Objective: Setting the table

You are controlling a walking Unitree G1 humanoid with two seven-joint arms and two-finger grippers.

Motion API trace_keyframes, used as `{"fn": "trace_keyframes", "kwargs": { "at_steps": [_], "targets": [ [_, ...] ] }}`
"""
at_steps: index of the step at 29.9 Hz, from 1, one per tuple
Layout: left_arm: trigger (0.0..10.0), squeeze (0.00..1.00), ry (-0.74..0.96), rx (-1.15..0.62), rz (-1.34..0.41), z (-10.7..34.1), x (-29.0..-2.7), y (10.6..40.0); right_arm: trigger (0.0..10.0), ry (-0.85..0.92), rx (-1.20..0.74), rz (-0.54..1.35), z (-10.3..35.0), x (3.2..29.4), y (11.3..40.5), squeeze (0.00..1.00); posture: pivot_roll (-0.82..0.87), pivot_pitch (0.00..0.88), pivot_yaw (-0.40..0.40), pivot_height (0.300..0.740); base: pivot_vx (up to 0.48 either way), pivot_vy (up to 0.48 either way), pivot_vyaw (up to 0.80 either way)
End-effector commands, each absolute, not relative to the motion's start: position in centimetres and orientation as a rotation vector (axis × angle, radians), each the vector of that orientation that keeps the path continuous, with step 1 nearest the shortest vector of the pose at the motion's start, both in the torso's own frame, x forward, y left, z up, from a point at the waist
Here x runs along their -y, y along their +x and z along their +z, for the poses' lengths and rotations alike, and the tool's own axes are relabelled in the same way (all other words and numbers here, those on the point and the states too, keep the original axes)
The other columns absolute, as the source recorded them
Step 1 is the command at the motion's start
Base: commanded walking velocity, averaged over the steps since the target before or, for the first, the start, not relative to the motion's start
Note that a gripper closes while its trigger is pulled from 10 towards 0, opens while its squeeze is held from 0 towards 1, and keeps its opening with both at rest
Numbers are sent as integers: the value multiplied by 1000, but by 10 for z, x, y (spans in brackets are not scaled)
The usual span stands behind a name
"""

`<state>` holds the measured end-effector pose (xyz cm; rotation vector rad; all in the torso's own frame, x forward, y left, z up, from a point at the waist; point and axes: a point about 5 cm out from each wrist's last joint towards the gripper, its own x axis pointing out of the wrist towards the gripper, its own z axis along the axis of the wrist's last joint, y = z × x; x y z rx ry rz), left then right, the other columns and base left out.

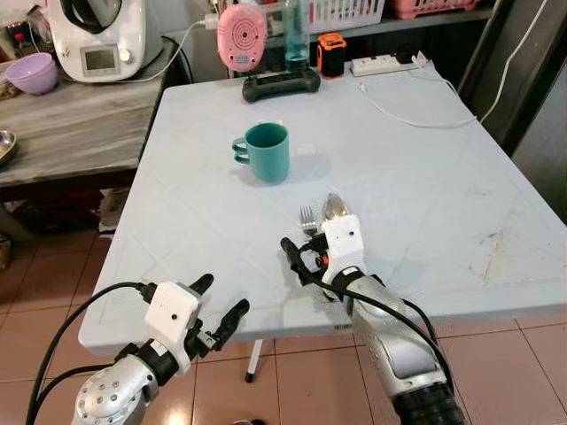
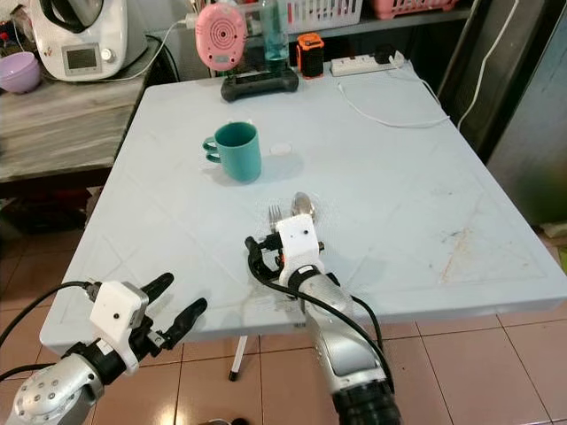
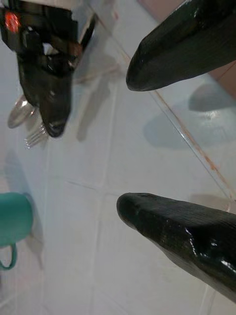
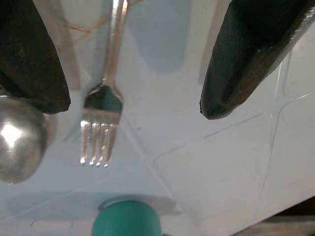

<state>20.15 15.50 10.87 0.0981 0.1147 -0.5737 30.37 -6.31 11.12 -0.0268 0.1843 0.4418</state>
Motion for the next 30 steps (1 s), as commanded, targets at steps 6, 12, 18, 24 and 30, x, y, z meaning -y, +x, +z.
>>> {"fn": "trace_keyframes", "kwargs": {
  "at_steps": [6, 12, 18, 24, 30],
  "targets": [
    [10000, 0, 104, -104, -585, 113, -153, 200, 10000, -79, -304, 401, 99, 63, 302, 0, -42, 114, 92, 740, 0, 0, 0],
    [10000, 0, 99, -103, -582, 113, -153, 201, 0, -56, -348, 366, 98, 68, 302, 0, -44, 112, 95, 740, 0, 0, 0],
    [10000, 0, 96, -104, -590, 111, -151, 202, 0, -44, -395, 328, 97, 72, 305, 0, -53, 108, 101, 740, 0, 0, 0],
    [10000, 0, 93, -106, -598, 110, -151, 203, 0, 15, -439, 262, 98, 77, 308, 0, -56, 109, 104, 740, 0, 0, 0],
    [10000, 0, 92, -106, -604, 109, -151, 203, 0, 5, -457, 249, 99, 78, 308, 0, -54, 109, 105, 740, 0, 0, 0]
  ]
}}
